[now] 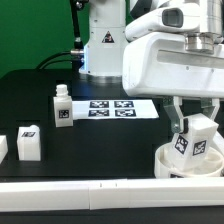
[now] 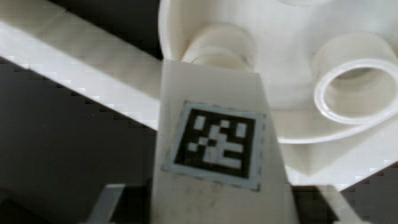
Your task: Assemble stool
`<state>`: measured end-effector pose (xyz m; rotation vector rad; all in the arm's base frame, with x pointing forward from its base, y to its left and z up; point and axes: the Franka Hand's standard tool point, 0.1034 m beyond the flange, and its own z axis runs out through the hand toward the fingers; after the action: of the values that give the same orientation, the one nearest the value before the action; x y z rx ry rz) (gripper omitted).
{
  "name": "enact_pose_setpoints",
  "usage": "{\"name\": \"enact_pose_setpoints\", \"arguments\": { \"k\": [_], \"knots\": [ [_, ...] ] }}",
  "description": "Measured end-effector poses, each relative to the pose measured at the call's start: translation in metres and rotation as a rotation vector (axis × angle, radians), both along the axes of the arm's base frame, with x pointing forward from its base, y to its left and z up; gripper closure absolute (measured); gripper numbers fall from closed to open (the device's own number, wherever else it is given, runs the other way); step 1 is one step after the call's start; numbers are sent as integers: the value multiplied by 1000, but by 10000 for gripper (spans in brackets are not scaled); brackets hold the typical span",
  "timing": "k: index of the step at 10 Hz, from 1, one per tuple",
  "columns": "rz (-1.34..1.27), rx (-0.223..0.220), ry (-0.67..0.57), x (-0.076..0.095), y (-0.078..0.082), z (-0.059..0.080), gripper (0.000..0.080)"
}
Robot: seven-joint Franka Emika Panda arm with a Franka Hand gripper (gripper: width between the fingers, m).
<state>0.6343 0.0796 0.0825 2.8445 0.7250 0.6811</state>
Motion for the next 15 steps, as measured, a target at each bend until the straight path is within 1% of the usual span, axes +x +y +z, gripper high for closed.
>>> {"name": "enact_pose_setpoints", "arguments": {
  "k": [3,5,6,7,8,9,10,11,12,15],
  "knots": [
    [0,1,-14,1,-1,0,476],
    [0,1,-12,1,-1,-1,215],
    [-4,-1,14,0,0,-1,215],
    [-35,8,63,2,0,6,169],
    [-90,25,137,4,3,11,156],
    [-164,29,262,2,13,10,156],
    [-199,23,345,2,14,11,151],
    [-248,16,444,-2,12,12,151],
    [-265,3,498,0,14,14,150],
    [-230,-5,491,3,13,13,150]
  ]
}}
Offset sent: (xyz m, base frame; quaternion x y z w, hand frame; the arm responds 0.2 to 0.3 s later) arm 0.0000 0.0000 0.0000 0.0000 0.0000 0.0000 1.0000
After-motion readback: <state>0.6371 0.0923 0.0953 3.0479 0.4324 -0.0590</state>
